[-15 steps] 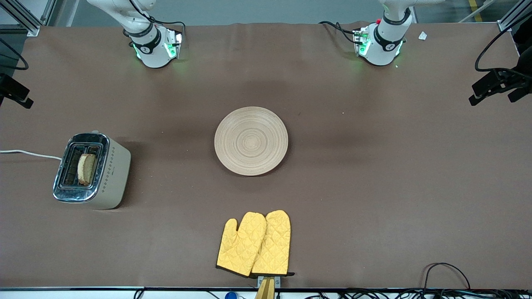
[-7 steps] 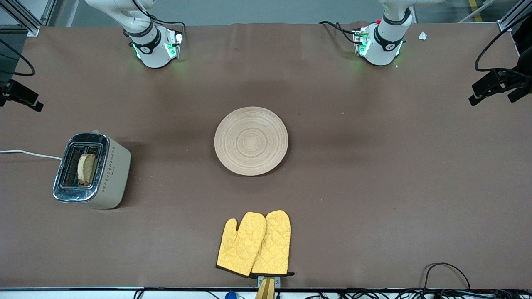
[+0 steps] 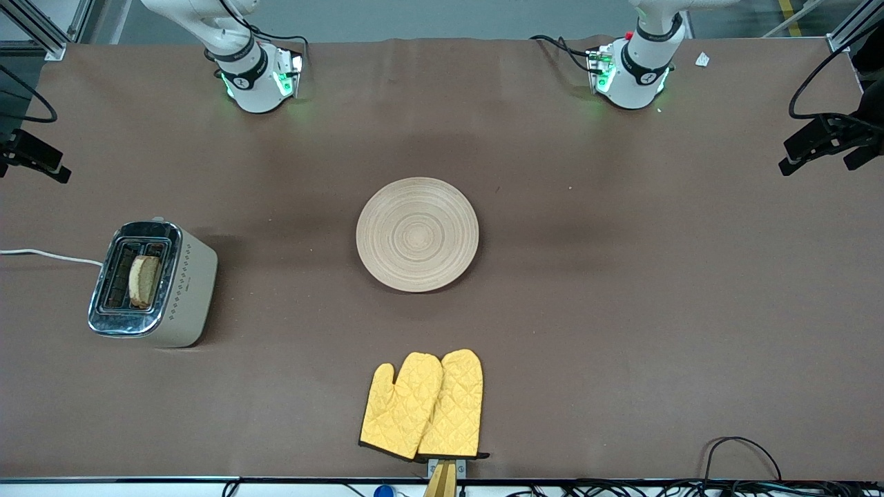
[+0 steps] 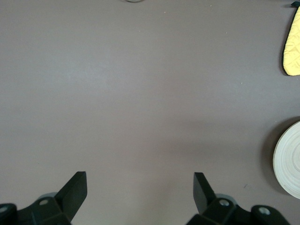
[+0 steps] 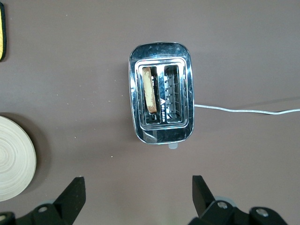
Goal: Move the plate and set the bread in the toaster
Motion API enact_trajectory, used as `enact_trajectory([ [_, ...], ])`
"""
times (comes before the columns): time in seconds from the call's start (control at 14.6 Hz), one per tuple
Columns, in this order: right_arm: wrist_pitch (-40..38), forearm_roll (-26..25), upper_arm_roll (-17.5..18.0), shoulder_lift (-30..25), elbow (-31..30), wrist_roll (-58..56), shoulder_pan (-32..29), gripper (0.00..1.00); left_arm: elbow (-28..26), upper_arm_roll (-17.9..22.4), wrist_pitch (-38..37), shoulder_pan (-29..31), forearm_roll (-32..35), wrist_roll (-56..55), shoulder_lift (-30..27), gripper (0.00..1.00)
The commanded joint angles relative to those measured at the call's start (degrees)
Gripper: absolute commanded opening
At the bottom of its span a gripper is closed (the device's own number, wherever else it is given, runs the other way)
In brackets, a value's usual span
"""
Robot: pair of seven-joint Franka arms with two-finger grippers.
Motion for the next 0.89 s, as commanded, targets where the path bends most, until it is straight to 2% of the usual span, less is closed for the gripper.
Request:
enact_trajectory([
  [0.0,0.48,1.00,-0.58,-1.37,-1.84,-0.83,0.43,1.00,0.93,-0.13,-0.37,0.19,-0.65,0.84,0.37,1.00],
  [0.82,0.57,1.00,-0.84,-1.11,-1.84,-0.92,0.07,1.00,1.46,-0.30,-1.07,-0.25,-0.21,0.67,0.29,1.00],
])
